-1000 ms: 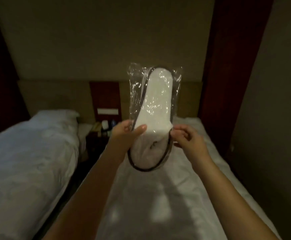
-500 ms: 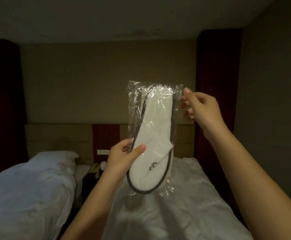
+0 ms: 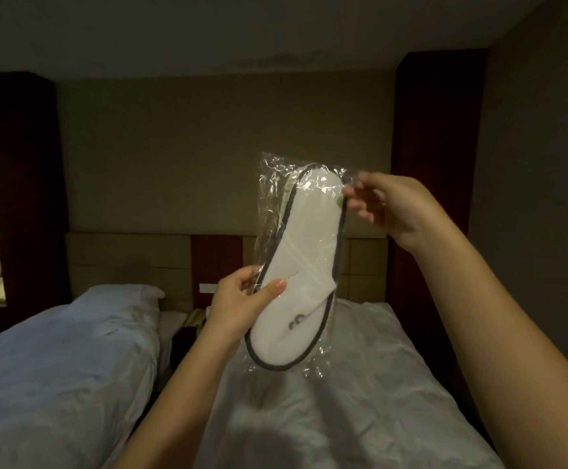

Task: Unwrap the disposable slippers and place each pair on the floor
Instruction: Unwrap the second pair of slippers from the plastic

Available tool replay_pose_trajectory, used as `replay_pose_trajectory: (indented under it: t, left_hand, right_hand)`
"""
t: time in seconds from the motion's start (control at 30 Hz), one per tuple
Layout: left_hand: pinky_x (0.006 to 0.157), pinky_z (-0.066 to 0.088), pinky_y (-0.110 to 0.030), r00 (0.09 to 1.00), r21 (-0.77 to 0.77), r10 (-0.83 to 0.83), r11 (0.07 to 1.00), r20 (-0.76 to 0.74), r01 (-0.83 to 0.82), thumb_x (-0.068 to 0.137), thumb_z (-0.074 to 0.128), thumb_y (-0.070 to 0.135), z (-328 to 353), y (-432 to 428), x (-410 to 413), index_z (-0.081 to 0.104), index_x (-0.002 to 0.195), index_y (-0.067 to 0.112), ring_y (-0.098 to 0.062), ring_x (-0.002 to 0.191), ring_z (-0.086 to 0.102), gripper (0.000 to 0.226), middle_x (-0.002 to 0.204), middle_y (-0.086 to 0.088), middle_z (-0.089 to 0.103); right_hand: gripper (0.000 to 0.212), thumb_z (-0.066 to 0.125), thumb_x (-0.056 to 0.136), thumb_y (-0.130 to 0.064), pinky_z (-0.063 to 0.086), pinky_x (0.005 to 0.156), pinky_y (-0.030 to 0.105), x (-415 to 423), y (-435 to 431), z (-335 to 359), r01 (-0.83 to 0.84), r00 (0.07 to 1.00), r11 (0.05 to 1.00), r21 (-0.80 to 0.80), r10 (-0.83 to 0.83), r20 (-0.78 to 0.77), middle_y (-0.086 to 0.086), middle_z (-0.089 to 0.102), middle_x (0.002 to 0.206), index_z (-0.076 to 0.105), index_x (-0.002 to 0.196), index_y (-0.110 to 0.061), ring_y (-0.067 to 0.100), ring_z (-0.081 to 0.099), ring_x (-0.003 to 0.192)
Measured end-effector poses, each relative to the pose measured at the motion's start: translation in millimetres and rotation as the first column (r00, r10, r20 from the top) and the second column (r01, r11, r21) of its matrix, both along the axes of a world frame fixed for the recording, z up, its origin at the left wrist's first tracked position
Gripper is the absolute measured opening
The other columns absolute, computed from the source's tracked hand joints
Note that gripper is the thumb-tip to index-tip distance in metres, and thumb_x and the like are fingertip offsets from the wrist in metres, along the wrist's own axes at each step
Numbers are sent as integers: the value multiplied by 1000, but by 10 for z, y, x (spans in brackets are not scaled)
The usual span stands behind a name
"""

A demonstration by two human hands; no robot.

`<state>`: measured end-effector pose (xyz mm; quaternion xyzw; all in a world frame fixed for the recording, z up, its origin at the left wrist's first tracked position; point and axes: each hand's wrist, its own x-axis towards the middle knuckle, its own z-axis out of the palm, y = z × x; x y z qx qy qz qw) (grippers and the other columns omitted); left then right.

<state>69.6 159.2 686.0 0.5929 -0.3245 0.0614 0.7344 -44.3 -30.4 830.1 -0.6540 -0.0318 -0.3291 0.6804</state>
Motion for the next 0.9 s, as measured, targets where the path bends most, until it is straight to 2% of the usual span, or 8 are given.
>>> replay_pose_trajectory:
  t: [0.1, 0.2, 0.27, 0.33, 0.47, 0.53, 0.73, 0.9]
  left_hand:
    - [69, 58, -25, 1000, 26, -15, 1000, -7, 15, 67, 82, 24, -49, -2, -25, 73, 96, 22, -17, 88, 74, 31, 95, 2, 78]
    - [66, 57, -22, 999, 13, -29, 999, -14, 29, 70, 80, 16, -72, -10, -71, 73, 94, 22, -16, 86, 74, 26, 92, 2, 78]
    - [68, 59, -26, 1000, 24, -18, 1000, 5, 18, 73, 78, 11, -75, 2, -87, 72, 95, 22, -17, 86, 74, 25, 93, 1, 78]
    - [73, 60, -32, 1000, 52, -3, 999, 22, 2, 73, 79, 12, -96, 28, -85, 73, 95, 24, -19, 88, 74, 26, 95, 0, 78]
    - [75, 58, -34, 998, 122, 21, 992, 63, -29, 73, 80, 19, -127, 73, -61, 75, 90, 37, -16, 89, 73, 25, 95, 6, 78]
    - [75, 58, -34, 996, 136, 49, 989, 76, -60, 72, 80, 19, -152, 90, -35, 75, 87, 39, -16, 89, 73, 25, 93, 7, 78]
    - [77, 59, -38, 995, 167, 86, 981, 48, -93, 72, 80, 25, -243, 120, 25, 73, 90, 39, -15, 88, 73, 24, 95, 6, 77]
    - [73, 57, -32, 994, 164, 100, 981, 50, -107, 75, 78, 20, -308, 151, 88, 74, 84, 40, -11, 83, 73, 22, 91, 10, 77]
  right_hand:
    - [20, 52, 94, -15, 57, 51, 20, -59, 16, 132, -306, 952, 900, 311, 278, 130, 7, 77, 78, 56, 76, -9, 17, 74, 71]
    - [13, 57, 92, -17, 61, 73, 29, -41, 11, 153, -382, 916, 838, 389, 289, 277, 11, 75, 101, 63, 84, -9, 23, 72, 93]
    - [13, 61, 90, -22, 57, 86, 30, 11, 4, 104, -262, 937, 933, 247, 185, 296, 1, 73, 112, 69, 100, -18, 15, 68, 104]
    - [16, 58, 92, -24, 55, 86, 23, 57, -11, 36, 40, 960, 998, -48, -25, 277, -9, 71, 109, 65, 105, -30, 3, 66, 101]
    - [15, 60, 89, -21, 54, 75, 18, 83, -63, -19, 503, 862, 705, -500, -367, 349, -16, 69, 88, 69, 94, -32, -1, 66, 84]
    - [11, 64, 86, -28, 52, 78, 22, 77, -91, -28, 515, 855, 596, -617, -406, 321, -19, 67, 89, 71, 93, -33, -1, 62, 88]
    - [28, 67, 83, -37, 50, 81, 27, 36, -143, -50, 198, 949, 521, -830, -315, 29, -7, 70, 99, 70, 107, -23, 6, 63, 93]
    - [21, 61, 90, -27, 50, 75, 26, 80, -131, -113, 264, 959, 695, -669, -262, 105, -9, 69, 88, 70, 108, -20, 4, 61, 80]
